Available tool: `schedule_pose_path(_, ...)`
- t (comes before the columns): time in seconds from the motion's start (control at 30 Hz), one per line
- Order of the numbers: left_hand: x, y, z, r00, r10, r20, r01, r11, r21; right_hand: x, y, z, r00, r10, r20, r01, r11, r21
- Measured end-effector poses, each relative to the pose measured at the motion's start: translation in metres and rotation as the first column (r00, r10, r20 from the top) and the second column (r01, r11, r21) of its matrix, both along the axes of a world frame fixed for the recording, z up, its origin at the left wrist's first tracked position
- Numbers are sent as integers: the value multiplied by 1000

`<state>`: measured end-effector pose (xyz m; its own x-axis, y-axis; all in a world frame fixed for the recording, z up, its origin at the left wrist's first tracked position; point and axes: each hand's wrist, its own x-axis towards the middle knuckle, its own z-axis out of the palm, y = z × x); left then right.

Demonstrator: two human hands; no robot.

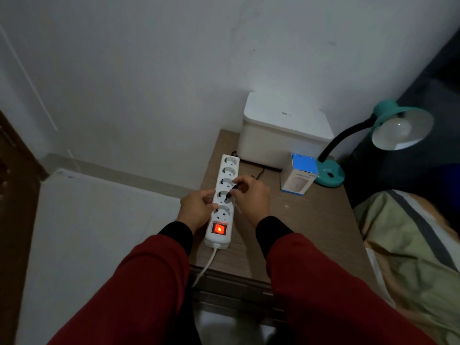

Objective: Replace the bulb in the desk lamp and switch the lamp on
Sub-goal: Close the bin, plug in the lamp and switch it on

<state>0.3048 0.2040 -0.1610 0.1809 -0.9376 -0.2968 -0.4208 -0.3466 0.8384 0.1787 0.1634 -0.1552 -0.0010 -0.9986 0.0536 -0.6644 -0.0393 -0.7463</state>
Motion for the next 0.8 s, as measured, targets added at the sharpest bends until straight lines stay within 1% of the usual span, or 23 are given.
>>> schedule_pose_path(0.1,1,-1,0,1000,3,-9,-3,1000,8,5,-2,-5,997,1,-72,-2,1000,-11)
schedule_pose_path(0.23,1,-3,2,1000,7,-15,-7,1000,17,12,-5,-5,995,14,-100,-14,1000,-6)
schedule_pose_path(0.37,2,-4,3,1000,7,7,-7,1000,16,13,-6,-6,968,91,-234,-91,996,10)
schedule_pose_path(0.43,2,-4,2,1000,0,13,-1,1000,16,13,-6,-8,957,104,-272,-104,994,14)
schedule_pose_path(0.73,3,-7,-2,997,-32,69,31,999,18,21,-5,-11,955,103,-280,-98,995,31)
schedule_pose_path(0.8,2,-7,-3,997,-26,71,25,1000,17,21,-7,-8,956,109,-273,-94,993,65)
